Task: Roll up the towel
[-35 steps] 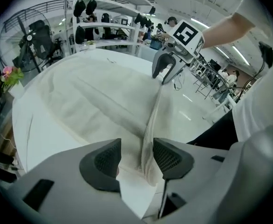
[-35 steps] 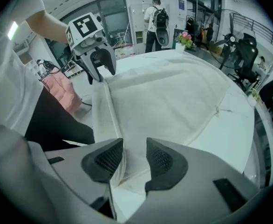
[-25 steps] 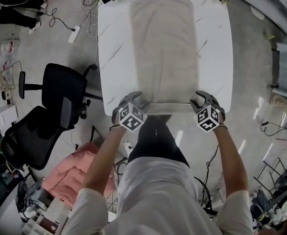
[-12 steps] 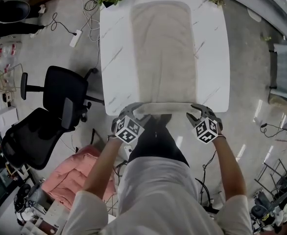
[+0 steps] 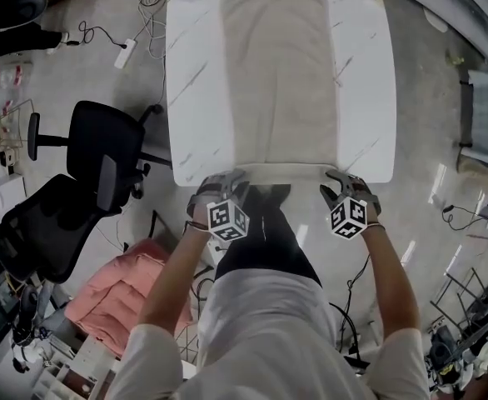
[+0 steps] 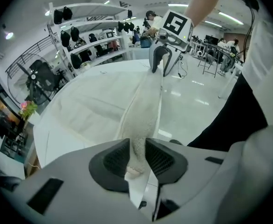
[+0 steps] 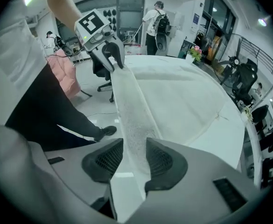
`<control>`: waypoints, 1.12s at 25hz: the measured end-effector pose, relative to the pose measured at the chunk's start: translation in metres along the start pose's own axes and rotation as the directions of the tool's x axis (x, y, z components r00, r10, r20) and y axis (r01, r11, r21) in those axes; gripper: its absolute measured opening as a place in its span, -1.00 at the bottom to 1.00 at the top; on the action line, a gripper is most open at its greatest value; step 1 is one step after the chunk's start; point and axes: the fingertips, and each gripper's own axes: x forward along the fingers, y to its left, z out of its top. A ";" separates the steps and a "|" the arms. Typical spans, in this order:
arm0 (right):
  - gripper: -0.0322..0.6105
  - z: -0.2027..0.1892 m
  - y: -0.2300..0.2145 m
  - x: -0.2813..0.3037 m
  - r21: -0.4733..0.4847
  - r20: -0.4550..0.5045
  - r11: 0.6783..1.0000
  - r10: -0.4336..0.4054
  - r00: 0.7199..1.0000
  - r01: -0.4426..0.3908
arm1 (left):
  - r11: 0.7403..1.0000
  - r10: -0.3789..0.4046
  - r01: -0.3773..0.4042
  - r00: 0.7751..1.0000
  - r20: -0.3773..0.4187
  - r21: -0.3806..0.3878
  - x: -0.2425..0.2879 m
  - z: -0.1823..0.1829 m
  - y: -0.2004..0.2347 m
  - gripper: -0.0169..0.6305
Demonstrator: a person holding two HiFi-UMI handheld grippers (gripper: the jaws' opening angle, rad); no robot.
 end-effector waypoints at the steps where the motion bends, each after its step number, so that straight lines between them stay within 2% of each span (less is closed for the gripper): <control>1: -0.41 -0.002 0.001 0.003 -0.023 -0.006 1.000 -0.008 1.000 0.008 | 1.000 0.002 -0.002 1.000 0.002 0.005 0.001 0.000 0.000 -0.62; 4: -0.53 -0.004 0.005 0.005 -0.063 -0.009 0.998 -0.029 1.000 0.028 | 1.000 0.005 -0.006 1.000 0.002 0.024 0.001 -0.003 -0.005 -0.78; 6: -0.80 -0.005 0.008 0.004 -0.065 -0.008 0.997 -0.046 0.999 0.046 | 1.000 0.003 -0.003 1.000 -0.003 0.026 0.000 -0.007 -0.009 -0.82; 11: -0.80 -0.008 0.023 -0.005 -0.031 -0.007 0.999 -0.022 1.000 0.022 | 0.998 -0.058 0.058 0.998 -0.018 0.027 -0.012 -0.013 -0.029 -0.83; 15: -0.80 -0.009 0.053 -0.015 -0.022 -0.017 0.997 0.070 0.997 -0.071 | 0.988 -0.150 0.151 0.988 -0.043 0.016 -0.026 -0.020 -0.057 -0.83; 20: -0.80 -0.008 0.077 -0.028 0.031 -0.047 0.971 0.237 0.970 -0.236 | 0.951 -0.309 0.310 0.947 -0.082 0.000 -0.043 -0.024 -0.078 -0.83; 28: -0.76 0.009 0.016 -0.027 0.140 -0.051 0.940 0.320 0.946 -0.310 | 0.879 -0.477 0.474 0.869 -0.132 -0.050 -0.039 -0.013 -0.040 -0.82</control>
